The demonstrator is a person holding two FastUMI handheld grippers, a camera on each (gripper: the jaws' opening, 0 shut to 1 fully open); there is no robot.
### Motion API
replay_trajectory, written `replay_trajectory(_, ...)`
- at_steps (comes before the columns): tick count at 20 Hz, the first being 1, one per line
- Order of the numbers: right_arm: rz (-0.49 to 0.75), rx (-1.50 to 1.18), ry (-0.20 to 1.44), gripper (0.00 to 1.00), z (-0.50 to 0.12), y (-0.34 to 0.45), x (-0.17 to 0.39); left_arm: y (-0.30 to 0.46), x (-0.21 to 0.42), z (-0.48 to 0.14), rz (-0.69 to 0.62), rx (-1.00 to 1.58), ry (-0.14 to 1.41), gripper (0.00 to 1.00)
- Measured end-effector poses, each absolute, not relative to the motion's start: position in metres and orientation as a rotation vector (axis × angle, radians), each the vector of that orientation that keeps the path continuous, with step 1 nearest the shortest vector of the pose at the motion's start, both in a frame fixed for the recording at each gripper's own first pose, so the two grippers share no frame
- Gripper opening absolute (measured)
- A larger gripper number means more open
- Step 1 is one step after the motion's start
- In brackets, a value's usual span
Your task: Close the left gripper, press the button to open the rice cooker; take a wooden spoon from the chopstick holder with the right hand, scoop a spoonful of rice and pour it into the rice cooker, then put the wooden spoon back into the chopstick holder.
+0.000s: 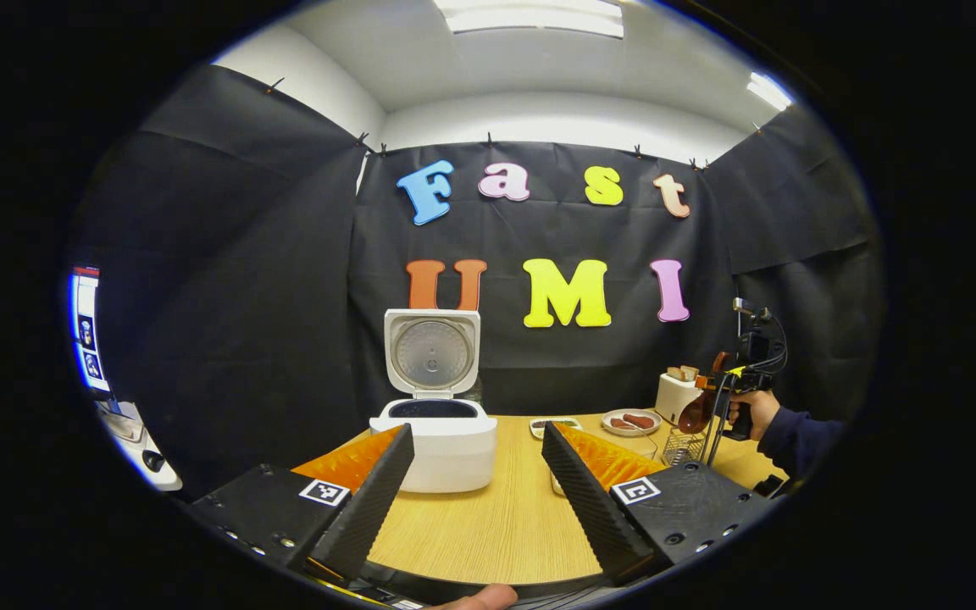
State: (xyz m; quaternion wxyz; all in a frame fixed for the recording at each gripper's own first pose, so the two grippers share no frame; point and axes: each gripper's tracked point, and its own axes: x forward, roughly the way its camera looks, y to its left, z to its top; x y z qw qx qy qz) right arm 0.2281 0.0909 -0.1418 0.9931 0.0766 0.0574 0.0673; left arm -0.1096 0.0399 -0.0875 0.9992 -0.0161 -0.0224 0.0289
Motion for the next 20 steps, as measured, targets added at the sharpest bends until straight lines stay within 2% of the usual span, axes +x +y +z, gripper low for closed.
replay_trajectory(5,0.203,0.106,0.066,0.17,-0.116,0.143,0.207,0.039,-0.118,-0.090,0.047,-0.025,-0.048,0.96)
replay_trajectory(10,0.276,0.067,0.054,0.14,-0.122,0.211,0.193,0.043,-0.122,-0.093,0.045,-0.022,-0.048,0.96)
replay_trajectory(15,0.297,0.033,0.120,0.14,-0.171,0.260,0.194,0.057,-0.124,-0.101,0.060,-0.038,-0.036,0.96)
replay_trajectory(20,0.245,-0.041,0.169,0.14,-0.222,0.270,0.210,0.074,-0.126,-0.110,0.082,-0.057,-0.023,0.96)
